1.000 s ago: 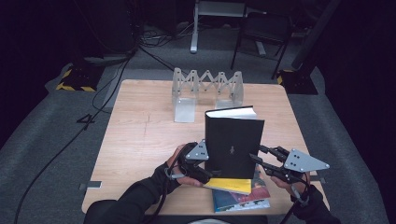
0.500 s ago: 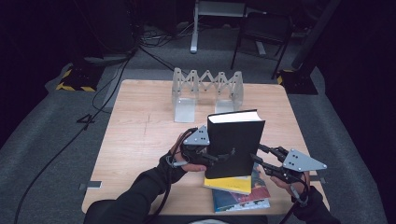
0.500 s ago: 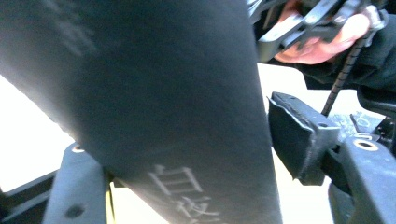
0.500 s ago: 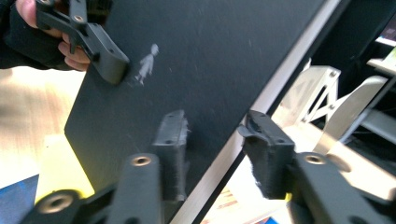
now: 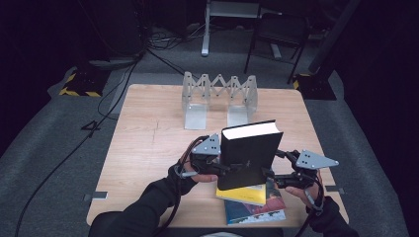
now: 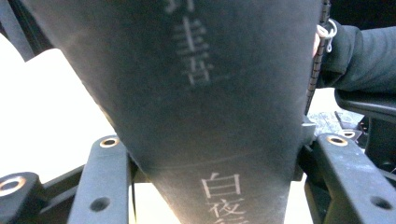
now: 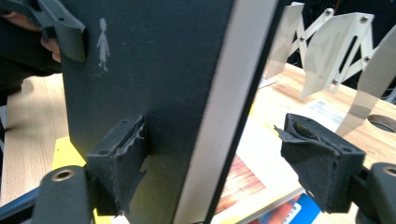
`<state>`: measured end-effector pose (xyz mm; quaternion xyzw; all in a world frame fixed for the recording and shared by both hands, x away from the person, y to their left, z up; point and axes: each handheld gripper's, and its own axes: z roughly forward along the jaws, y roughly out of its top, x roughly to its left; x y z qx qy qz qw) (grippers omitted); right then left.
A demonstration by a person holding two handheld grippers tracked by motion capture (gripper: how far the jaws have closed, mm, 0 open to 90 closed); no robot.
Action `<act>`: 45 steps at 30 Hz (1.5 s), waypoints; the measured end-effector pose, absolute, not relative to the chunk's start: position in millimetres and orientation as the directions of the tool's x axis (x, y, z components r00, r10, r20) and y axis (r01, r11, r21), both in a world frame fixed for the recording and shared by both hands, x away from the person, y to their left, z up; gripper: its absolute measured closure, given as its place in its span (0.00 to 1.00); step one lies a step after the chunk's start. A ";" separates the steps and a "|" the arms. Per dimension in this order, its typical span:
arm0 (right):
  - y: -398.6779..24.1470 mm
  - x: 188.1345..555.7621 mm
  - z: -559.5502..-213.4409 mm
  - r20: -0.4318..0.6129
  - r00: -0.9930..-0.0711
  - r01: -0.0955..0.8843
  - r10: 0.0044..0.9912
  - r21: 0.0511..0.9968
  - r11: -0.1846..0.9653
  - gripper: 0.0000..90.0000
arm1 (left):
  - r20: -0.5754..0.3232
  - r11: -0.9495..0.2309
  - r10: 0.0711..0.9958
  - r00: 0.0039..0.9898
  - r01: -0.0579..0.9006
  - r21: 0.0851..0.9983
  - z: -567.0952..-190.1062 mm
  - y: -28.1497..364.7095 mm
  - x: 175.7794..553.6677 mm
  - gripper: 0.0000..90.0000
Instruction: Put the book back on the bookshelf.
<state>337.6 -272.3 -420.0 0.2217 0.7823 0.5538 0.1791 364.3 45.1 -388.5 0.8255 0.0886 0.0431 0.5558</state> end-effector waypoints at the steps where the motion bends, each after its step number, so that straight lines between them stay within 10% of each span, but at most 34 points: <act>1: -270.8 336.5 -419.1 -0.035 -0.845 0.137 0.533 0.950 0.279 0.35 | -0.021 -0.364 0.193 0.981 0.092 0.927 -387.5 44.2 364.4 0.51; 45: -289.4 346.4 -428.8 -0.102 -0.767 0.185 0.634 0.910 0.370 0.34 | 0.052 -0.283 0.240 0.969 0.019 0.959 -364.1 36.6 380.9 0.56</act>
